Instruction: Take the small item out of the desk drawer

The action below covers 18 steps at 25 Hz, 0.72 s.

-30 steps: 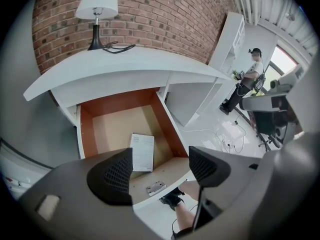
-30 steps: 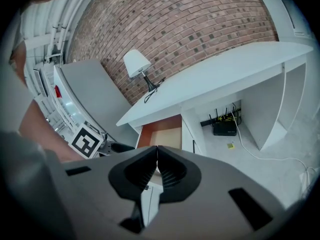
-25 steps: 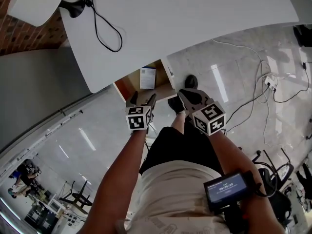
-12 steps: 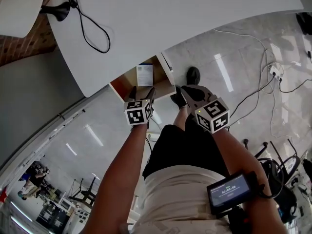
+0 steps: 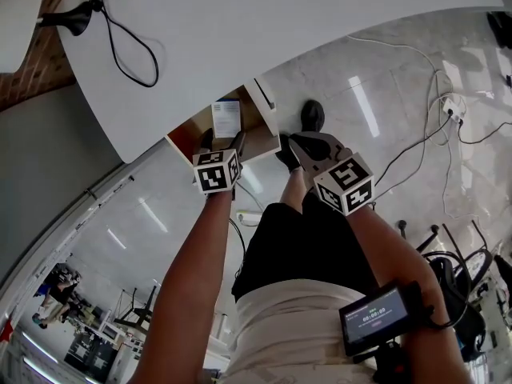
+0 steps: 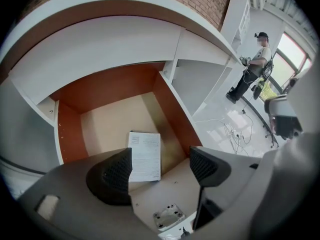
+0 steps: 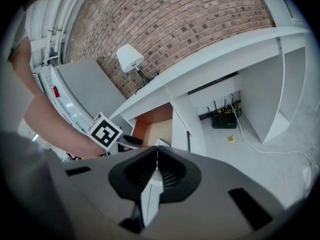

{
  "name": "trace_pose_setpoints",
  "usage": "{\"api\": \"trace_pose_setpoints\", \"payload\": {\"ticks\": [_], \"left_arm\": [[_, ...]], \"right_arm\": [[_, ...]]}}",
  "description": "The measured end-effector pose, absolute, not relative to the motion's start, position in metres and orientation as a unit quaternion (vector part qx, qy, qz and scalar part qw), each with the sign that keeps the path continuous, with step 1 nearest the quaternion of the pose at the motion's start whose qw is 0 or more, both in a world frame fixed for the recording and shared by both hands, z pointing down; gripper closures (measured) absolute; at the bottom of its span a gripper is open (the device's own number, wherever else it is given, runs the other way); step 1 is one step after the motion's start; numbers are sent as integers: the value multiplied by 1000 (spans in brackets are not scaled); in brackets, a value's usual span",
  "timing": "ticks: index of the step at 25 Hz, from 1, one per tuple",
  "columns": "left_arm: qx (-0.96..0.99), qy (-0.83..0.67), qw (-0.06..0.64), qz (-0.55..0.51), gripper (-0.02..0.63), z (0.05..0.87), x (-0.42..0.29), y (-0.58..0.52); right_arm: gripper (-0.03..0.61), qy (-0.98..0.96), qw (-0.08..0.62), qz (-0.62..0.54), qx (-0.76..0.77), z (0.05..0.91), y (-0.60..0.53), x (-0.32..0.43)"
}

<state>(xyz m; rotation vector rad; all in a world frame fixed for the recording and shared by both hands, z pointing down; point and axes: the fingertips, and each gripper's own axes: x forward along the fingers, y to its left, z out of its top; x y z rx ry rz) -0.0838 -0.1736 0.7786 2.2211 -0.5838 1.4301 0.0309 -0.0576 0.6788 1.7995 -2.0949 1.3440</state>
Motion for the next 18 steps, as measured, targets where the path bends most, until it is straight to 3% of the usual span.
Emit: {"api": "trace_pose_setpoints", "payload": {"ticks": [18], "left_arm": [[786,-197,176,559,238,823,-62,-202]], "right_arm": [[572,-680,29,465,567,712,-54,34]]}}
